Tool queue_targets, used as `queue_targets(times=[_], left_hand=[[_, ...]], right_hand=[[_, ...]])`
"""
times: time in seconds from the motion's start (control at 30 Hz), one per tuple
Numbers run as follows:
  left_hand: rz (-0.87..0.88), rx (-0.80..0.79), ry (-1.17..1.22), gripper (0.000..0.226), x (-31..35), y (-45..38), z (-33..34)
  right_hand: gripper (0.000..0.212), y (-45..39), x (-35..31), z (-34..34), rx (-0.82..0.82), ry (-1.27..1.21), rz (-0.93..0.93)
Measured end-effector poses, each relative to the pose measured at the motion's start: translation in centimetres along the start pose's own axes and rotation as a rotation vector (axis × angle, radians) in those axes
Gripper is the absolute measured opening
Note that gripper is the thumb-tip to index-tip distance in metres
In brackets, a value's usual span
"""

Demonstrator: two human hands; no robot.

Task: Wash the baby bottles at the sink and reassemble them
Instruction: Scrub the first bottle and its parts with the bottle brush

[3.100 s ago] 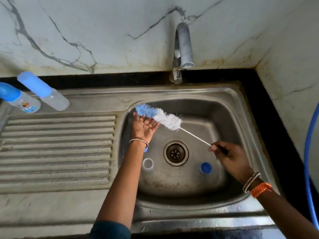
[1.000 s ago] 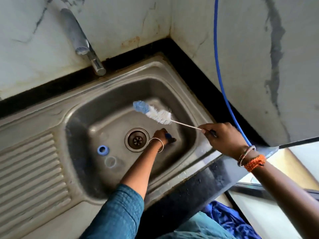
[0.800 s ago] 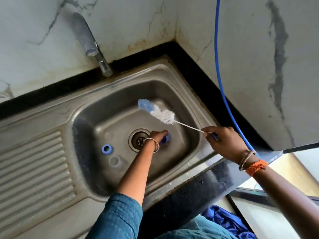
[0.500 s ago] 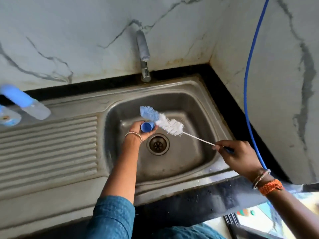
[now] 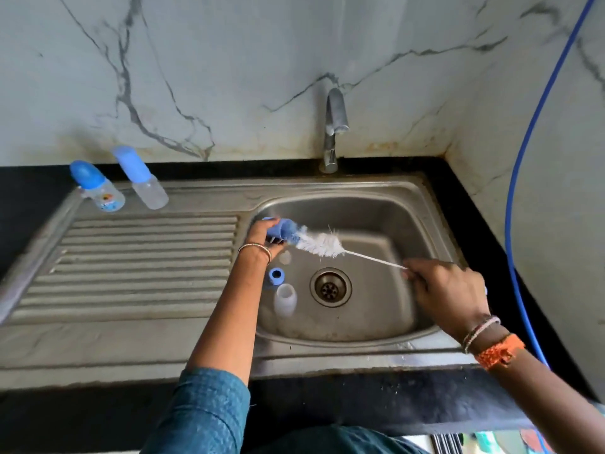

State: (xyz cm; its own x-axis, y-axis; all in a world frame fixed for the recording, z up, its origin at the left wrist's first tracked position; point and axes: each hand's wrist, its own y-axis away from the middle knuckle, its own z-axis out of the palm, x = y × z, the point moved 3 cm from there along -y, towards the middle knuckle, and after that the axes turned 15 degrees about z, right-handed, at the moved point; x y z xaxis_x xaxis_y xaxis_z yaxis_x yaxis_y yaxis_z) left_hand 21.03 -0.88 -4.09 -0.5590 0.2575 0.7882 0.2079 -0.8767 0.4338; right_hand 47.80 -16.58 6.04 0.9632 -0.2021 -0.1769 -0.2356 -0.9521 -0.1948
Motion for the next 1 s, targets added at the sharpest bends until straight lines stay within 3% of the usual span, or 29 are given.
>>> queue_targets(times=[0.2, 0.37, 0.5, 0.6, 0.67, 0.73, 0.8, 0.93, 1.0], left_hand=[[-0.044, -0.017, 0.060, 0.010, 0.8, 0.2, 0.5], [-0.034, 0.033, 0.127, 0.012, 1.2, 0.6, 0.7], [-0.004, 0.035, 0.138, 0.012, 1.8, 0.8, 0.4], [0.036, 0.024, 0.139, 0.011, 2.0, 1.4, 0.6], [0.075, 0.009, 0.173, 0.010, 2.3, 1.6, 0.6], [0.123, -0.024, 0.223, 0.008, 2.7, 1.7, 0.6], [0.161, -0.056, 0.249, 0.006, 3.1, 1.8, 0.5], [0.166, -0.076, 0.272, 0.003, 3.4, 2.1, 0.5], [0.159, -0.081, 0.285, 0.003, 3.4, 2.2, 0.7]], right_hand=[[0.038, -0.8, -2.2, -2.4, 0.302, 0.079, -0.151], [0.048, -2.0, -2.6, -2.6, 0.313, 0.045, -0.106], [0.021, -2.5, -1.7, -3.0, 0.273, -0.106, -0.018], [0.005, -2.6, -1.0, -3.3, 0.285, -0.001, 0.080], [0.012, -3.3, -0.5, -2.8, 0.061, 0.014, 0.184], [0.024, -3.5, 0.0, -2.2, -0.259, -0.167, 0.292], [0.026, -3.2, 0.4, -1.7, -0.348, -0.208, 0.283], [0.004, -2.6, 0.0, -2.4, 0.013, -0.086, 0.171], [0.012, -2.5, 0.0, -2.4, 0.169, -0.065, 0.131]])
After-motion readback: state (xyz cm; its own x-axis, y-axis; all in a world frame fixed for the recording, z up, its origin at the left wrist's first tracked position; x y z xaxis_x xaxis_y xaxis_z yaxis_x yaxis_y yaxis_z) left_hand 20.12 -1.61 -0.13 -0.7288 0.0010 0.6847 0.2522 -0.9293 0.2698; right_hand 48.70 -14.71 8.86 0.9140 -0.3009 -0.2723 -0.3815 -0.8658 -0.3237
